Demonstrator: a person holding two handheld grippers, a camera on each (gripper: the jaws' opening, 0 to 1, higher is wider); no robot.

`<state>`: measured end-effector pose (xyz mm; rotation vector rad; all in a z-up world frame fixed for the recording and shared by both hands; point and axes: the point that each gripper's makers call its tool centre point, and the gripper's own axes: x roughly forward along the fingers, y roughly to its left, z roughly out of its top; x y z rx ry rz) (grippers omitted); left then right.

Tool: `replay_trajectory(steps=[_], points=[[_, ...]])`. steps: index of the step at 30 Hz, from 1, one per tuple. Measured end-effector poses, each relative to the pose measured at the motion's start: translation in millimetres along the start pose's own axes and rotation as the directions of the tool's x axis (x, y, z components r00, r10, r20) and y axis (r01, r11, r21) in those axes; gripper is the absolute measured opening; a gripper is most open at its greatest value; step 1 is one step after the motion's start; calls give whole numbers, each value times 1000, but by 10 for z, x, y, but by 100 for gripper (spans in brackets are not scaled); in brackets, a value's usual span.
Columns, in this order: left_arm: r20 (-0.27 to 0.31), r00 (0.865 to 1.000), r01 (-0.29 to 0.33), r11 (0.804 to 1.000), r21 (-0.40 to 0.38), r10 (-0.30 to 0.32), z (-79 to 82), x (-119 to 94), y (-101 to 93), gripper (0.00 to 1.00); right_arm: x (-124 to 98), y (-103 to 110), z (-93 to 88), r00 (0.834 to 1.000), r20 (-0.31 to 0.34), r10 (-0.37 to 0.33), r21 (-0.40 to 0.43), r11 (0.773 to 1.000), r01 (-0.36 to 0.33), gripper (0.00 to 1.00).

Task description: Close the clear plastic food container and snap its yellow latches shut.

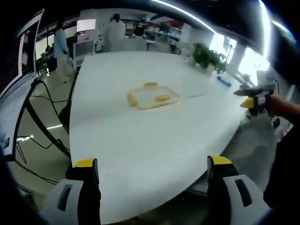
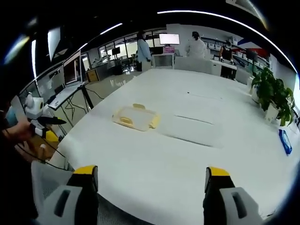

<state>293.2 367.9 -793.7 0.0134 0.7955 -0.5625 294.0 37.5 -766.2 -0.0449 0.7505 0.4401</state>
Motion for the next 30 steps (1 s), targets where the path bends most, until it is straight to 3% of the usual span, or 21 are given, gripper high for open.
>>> replay_trajectory(steps=[11, 22, 30], points=[[-1, 1000, -25, 1000, -2, 25, 87, 53, 19, 94, 133, -127, 36, 1000, -13, 23, -18, 1000, -23, 94], [-31, 999, -40, 999, 2, 40, 48, 72, 24, 94, 260, -76, 53, 997, -26, 71, -34, 997, -72, 93], [-41, 998, -47, 999, 8, 48, 111, 133, 30, 94, 385, -97, 105, 994, -34, 103, -56, 993, -105, 92]])
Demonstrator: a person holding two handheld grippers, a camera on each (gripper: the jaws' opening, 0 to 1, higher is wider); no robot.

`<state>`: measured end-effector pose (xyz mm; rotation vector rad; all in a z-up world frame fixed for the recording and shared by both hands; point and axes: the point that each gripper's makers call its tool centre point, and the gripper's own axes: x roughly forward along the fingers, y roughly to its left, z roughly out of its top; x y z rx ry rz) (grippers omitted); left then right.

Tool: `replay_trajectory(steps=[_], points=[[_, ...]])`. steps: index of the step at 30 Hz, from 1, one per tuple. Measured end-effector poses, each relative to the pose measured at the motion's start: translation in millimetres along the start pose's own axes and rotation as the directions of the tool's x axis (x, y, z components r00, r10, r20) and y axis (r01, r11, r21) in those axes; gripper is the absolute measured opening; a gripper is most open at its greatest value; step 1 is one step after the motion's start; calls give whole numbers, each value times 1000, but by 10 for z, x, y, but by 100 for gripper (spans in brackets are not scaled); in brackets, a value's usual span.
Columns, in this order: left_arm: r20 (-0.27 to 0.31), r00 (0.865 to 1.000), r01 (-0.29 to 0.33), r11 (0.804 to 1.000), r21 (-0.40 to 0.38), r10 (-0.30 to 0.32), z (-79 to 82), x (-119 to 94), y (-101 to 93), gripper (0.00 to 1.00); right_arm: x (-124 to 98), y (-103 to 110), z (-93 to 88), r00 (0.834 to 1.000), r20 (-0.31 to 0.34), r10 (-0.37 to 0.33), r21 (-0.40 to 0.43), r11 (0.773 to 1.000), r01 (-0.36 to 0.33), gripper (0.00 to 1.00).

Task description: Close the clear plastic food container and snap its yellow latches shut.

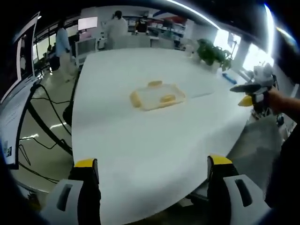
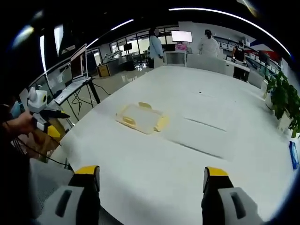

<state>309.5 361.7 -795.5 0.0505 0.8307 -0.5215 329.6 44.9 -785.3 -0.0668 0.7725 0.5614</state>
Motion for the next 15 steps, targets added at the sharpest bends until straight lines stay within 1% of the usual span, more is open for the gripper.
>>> replay_trajectory(steps=[3, 10, 12, 13, 15], points=[[-8, 1000, 3, 1000, 9, -3, 20, 55, -2, 94, 45, -18, 24, 1000, 1, 13, -12, 1000, -13, 92], [-22, 1000, 7, 999, 33, -6, 126, 185, 13, 94, 146, -51, 70, 999, -2, 39, -32, 999, -39, 91], [-31, 1000, 5, 999, 45, -4, 147, 212, 35, 94, 179, -57, 77, 999, -5, 47, -38, 998, -47, 91], [-31, 999, -6, 999, 43, 8, 174, 225, 76, 94, 195, -64, 83, 999, -7, 48, -46, 998, -49, 91], [-27, 1000, 0, 999, 41, 1, 215, 262, 99, 94, 217, -72, 97, 999, -6, 53, -50, 997, -53, 90]])
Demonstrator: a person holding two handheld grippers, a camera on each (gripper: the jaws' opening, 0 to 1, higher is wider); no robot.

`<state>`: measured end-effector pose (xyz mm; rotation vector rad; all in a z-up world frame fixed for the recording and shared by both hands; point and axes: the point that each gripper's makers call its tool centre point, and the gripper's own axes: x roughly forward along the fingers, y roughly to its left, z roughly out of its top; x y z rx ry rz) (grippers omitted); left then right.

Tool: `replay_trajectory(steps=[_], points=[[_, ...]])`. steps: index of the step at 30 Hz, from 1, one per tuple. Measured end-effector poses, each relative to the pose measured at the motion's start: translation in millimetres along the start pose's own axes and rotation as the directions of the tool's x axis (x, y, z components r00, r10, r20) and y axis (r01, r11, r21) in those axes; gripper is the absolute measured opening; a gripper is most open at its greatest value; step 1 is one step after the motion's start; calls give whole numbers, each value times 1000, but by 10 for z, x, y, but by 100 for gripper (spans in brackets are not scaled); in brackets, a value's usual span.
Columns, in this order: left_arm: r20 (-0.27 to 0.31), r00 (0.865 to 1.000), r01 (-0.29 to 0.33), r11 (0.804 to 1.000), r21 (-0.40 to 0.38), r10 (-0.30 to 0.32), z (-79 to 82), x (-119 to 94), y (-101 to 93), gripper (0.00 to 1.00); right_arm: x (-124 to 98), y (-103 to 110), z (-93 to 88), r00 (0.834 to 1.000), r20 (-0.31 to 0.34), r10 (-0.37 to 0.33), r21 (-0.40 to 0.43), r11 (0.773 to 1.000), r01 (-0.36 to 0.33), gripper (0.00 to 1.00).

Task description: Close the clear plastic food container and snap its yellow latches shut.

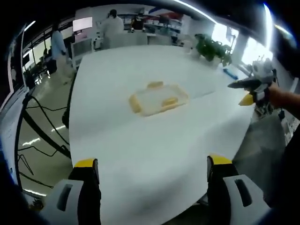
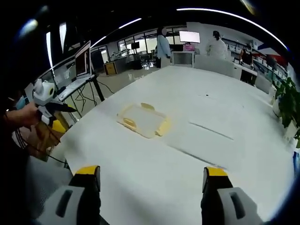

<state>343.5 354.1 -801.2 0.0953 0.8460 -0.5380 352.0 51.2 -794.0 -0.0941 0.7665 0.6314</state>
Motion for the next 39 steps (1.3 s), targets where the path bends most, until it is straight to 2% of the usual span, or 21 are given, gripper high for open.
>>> replay_trajectory(steps=[19, 22, 39], points=[[-34, 999, -4, 998, 57, 6, 187, 204, 124, 94, 180, -205, 211, 1000, 7, 29, -64, 998, -29, 88], [-15, 1000, -5, 998, 56, 6, 257, 239, 150, 94, 204, -209, 252, 999, 12, 37, -64, 997, -36, 87], [-20, 1000, -5, 993, 120, 7, 537, 401, 268, 93, 350, -399, 590, 999, 15, 47, -148, 988, -44, 85]])
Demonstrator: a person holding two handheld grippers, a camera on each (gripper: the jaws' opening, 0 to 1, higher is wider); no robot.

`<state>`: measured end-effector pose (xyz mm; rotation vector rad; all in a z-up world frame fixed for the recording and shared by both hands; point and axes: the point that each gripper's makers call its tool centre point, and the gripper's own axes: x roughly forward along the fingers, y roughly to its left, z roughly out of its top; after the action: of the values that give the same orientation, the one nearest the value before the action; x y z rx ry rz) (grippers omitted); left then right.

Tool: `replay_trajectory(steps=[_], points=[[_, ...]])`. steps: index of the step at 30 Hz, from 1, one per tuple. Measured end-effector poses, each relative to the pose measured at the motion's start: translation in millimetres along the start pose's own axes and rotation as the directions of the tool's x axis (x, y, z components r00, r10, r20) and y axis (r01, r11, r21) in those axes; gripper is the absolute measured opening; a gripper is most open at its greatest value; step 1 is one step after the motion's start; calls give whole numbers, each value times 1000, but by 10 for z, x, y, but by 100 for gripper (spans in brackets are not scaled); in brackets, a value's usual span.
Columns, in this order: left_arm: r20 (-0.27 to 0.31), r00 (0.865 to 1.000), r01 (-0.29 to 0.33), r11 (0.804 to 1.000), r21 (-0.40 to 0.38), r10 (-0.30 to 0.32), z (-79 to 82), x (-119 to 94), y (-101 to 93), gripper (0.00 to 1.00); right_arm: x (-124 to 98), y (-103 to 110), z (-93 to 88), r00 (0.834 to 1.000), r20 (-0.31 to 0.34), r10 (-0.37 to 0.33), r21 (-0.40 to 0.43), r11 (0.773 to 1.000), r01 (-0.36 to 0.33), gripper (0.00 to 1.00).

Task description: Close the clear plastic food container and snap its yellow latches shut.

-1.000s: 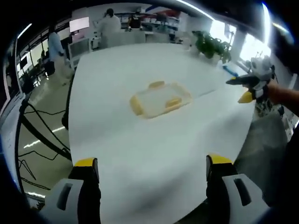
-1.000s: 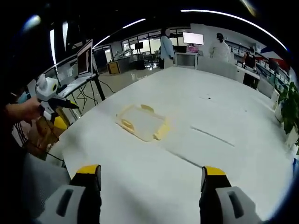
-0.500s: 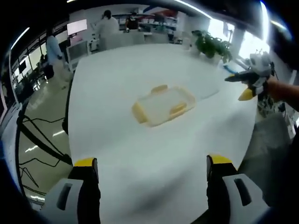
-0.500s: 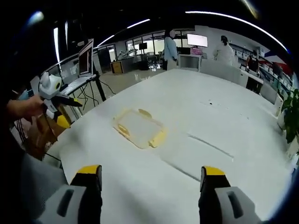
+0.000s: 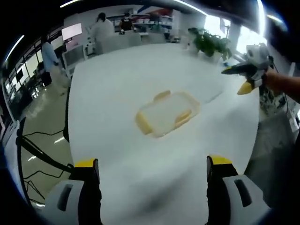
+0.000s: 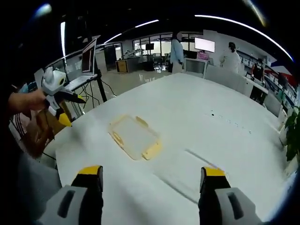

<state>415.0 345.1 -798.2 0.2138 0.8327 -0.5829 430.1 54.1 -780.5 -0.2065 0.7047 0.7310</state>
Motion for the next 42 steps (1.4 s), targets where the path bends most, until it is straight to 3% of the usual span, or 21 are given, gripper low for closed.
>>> replay_trajectory(steps=[12, 22, 26, 37, 42], points=[[10, 1000, 5, 999, 44, -6, 178, 129, 115, 96, 178, -27, 159, 999, -21, 35, -86, 996, -37, 85], [4, 1000, 14, 996, 85, -14, 289, 195, 207, 94, 312, -95, 315, 995, -63, 71, -195, 977, -82, 82], [-13, 1000, 21, 992, 121, -19, 301, 231, 231, 93, 338, -119, 426, 995, -50, 83, -219, 971, -92, 82], [-43, 997, 69, 982, 178, -62, 390, 381, 280, 86, 464, -109, 368, 984, -118, 136, -323, 931, -167, 82], [-54, 995, 89, 975, 205, -80, 437, 469, 276, 91, 533, -121, 338, 979, -142, 147, -361, 913, -189, 82]])
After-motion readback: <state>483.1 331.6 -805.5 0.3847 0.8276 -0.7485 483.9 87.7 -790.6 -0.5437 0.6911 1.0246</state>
